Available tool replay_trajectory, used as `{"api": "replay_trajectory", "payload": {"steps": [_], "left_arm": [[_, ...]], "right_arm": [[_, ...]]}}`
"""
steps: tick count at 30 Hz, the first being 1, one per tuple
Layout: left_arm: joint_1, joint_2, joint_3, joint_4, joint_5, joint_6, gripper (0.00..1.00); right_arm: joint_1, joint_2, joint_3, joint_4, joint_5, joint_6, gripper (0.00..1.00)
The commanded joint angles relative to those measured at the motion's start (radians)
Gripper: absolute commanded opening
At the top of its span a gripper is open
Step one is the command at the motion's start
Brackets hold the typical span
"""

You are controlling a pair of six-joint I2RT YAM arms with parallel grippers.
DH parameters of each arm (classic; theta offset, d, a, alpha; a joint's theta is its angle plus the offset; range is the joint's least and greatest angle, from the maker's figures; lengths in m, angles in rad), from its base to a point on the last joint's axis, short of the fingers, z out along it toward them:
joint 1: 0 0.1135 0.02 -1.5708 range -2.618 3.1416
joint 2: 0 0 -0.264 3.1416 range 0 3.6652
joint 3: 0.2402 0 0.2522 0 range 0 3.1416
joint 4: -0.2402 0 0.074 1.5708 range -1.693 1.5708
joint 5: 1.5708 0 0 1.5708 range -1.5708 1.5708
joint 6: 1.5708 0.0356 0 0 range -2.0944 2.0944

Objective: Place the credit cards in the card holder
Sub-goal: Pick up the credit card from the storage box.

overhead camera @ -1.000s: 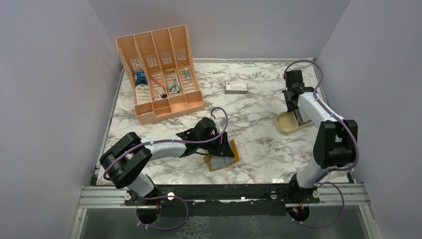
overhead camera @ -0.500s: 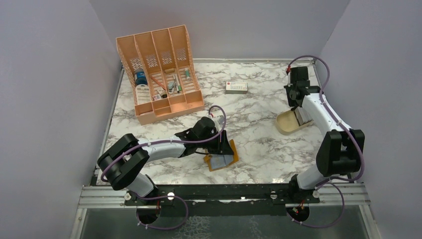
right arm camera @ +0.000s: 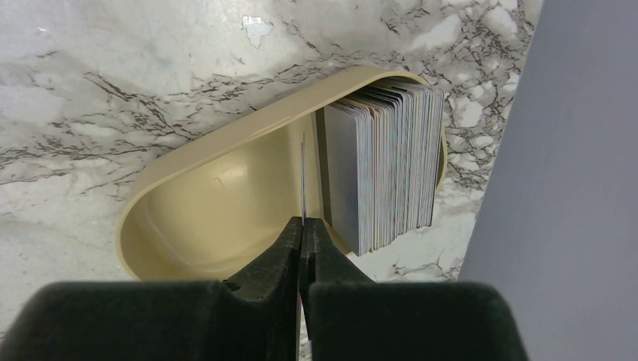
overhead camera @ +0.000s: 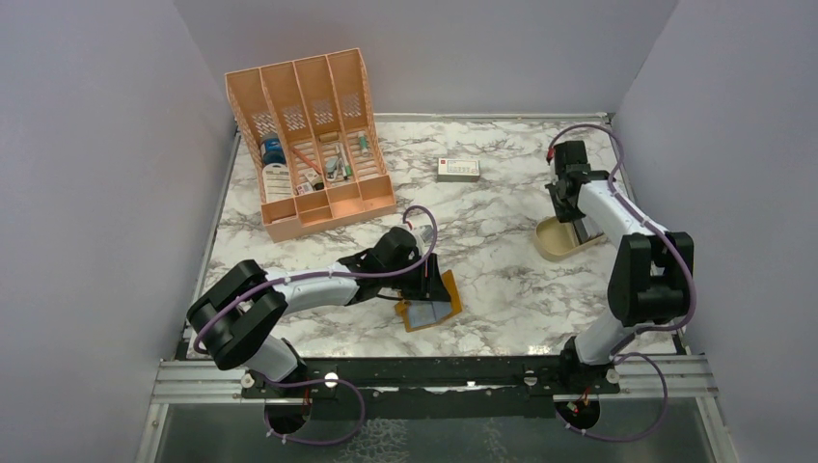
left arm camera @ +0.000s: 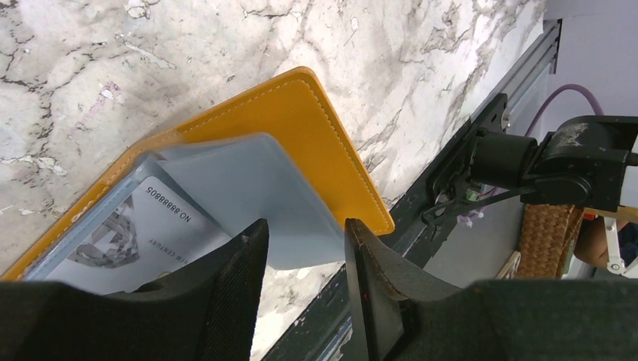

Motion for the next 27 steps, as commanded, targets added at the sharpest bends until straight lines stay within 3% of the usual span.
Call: {"api": "replay_trajectory", "payload": {"steps": [1,14,18,27], "left_arm": [[-0.004,-0.025,0.022,-0.028,-0.032,0.028,0.45],[-0.003,0.011,0.028,-0.014,-0.014,0.037,0.45],[-0.003,0.011,0.028,-0.015,-0.014,0.039,0.45],[-0.002,0.000,0.026,-0.014,-0.018,0.037,0.45]], "right_arm": [[-0.020,0.028,0.011,0.017,0.040,-0.017,0.01],[-0.032,0.019,0.034,0.054,0.104,-0.016,0.07],[-0.035,0.014,0.033,0.049,0.061,-0.020,0.01],[-0.035,-0.015,0.090,-0.015,-0.062,0.018,0.01]]}}
